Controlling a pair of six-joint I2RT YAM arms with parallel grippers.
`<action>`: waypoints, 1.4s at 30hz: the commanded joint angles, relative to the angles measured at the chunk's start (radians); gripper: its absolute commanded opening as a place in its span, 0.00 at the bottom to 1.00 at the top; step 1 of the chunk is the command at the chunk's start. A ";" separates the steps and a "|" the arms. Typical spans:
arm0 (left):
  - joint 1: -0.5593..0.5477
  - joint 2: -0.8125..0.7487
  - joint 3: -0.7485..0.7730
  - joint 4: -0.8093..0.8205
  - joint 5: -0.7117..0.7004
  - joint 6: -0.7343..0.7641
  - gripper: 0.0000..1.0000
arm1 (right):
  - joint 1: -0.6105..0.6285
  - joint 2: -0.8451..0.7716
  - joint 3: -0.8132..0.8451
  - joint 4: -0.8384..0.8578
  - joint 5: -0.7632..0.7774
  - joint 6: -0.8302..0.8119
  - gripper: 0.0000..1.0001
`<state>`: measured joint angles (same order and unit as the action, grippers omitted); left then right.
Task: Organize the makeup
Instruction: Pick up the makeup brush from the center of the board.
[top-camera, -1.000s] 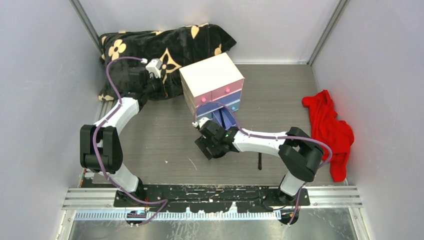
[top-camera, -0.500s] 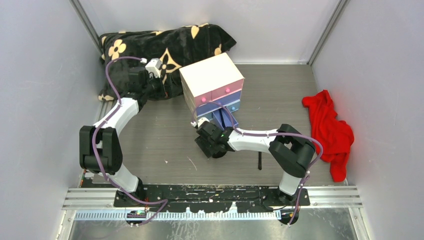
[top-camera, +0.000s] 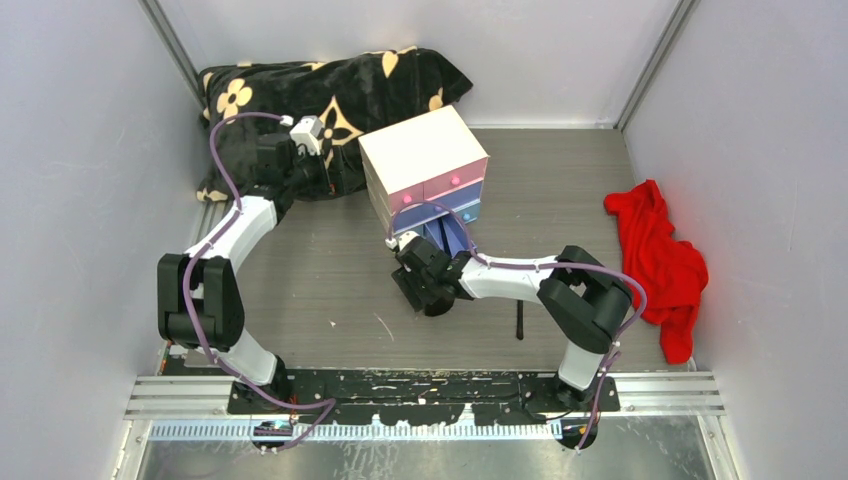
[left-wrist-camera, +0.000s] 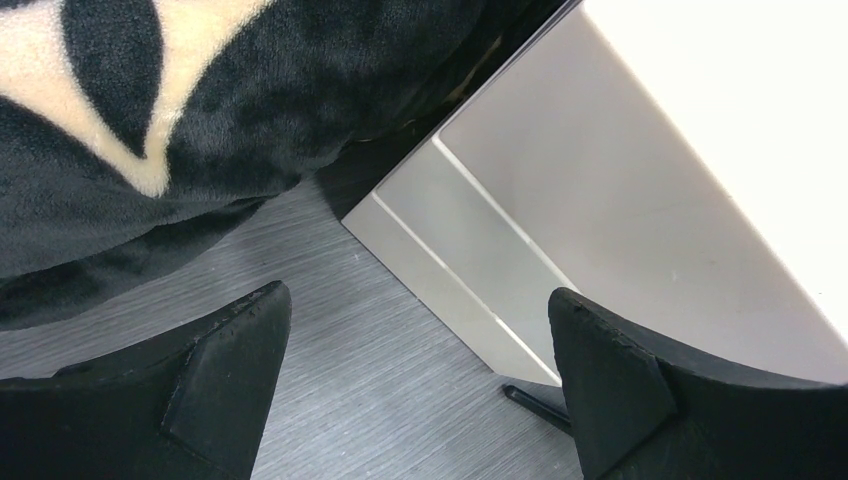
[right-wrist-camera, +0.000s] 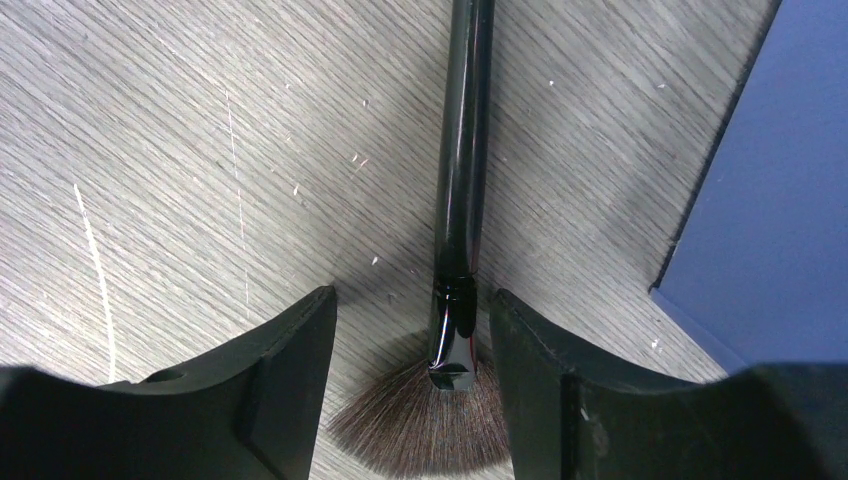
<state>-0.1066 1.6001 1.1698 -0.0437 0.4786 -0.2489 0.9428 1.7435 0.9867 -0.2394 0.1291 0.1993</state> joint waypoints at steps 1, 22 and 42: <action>-0.004 -0.055 -0.002 0.020 -0.006 0.024 1.00 | -0.010 0.041 -0.025 -0.089 0.001 -0.003 0.63; -0.002 -0.077 -0.002 0.025 -0.009 0.024 1.00 | -0.013 -0.056 0.012 -0.294 -0.003 0.051 0.01; -0.002 -0.100 -0.003 0.050 0.016 -0.007 1.00 | -0.265 -0.212 0.426 -0.716 -0.145 -0.064 0.02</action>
<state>-0.1074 1.5421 1.1606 -0.0418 0.4728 -0.2543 0.7116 1.4971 1.3560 -0.8742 0.0257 0.1825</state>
